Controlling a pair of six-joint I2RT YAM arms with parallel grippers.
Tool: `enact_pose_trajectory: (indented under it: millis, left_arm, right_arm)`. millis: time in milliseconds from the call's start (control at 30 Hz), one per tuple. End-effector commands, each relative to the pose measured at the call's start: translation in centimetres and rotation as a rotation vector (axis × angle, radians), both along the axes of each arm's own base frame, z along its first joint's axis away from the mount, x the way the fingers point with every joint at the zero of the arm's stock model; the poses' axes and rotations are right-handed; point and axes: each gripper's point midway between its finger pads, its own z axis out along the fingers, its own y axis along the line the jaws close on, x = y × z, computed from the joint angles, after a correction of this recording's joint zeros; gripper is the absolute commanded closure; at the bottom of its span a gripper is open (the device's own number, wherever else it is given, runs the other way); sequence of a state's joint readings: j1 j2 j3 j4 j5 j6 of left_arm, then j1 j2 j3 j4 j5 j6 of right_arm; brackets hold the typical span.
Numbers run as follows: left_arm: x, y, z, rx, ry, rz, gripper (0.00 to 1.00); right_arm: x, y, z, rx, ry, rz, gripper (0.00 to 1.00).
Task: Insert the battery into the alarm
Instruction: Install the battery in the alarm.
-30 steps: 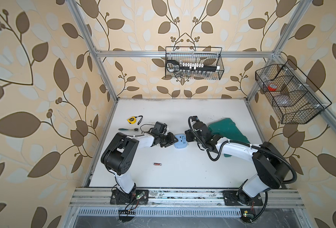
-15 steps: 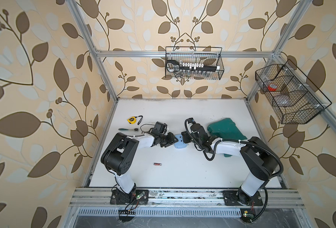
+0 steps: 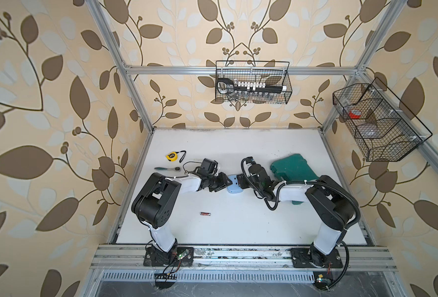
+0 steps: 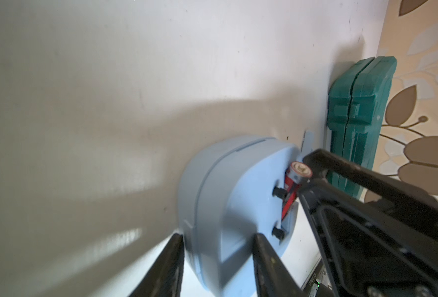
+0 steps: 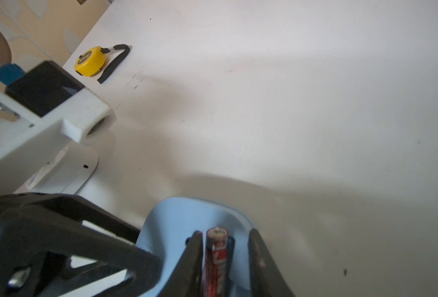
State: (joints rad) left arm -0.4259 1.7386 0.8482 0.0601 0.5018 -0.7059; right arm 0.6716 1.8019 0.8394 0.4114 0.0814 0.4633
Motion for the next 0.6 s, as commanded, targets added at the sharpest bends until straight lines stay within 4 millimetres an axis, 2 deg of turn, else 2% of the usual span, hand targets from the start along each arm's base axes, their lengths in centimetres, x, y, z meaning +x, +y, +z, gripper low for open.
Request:
enact_pose_trajectory:
  millis: [0,100,233,567]
  left_arm:
    - [-1.6,1.4,-2.3,0.099,0.066,-0.001,0.55]
    - [-1.6,1.4,-2.3,0.103,0.066,0.001,0.55]
    - [-1.7,1.4,-2.4,0.102,0.073,0.000,0.55]
    - [-1.7,1.5,-3.1,0.114,0.092,-0.003,0.55]
  right_arm:
    - [0.1,-0.6,1.3,0.030,-0.022,-0.019,0.63]
    - [0.5,-1.0,1.8,0.034,0.000,-0.028,0.62]
    - [0.8,-0.9,0.7,-0.027,0.110,-0.007,0.74]
    - [0.9,1.3,1.1,-0.019,0.147,0.098,0.86]
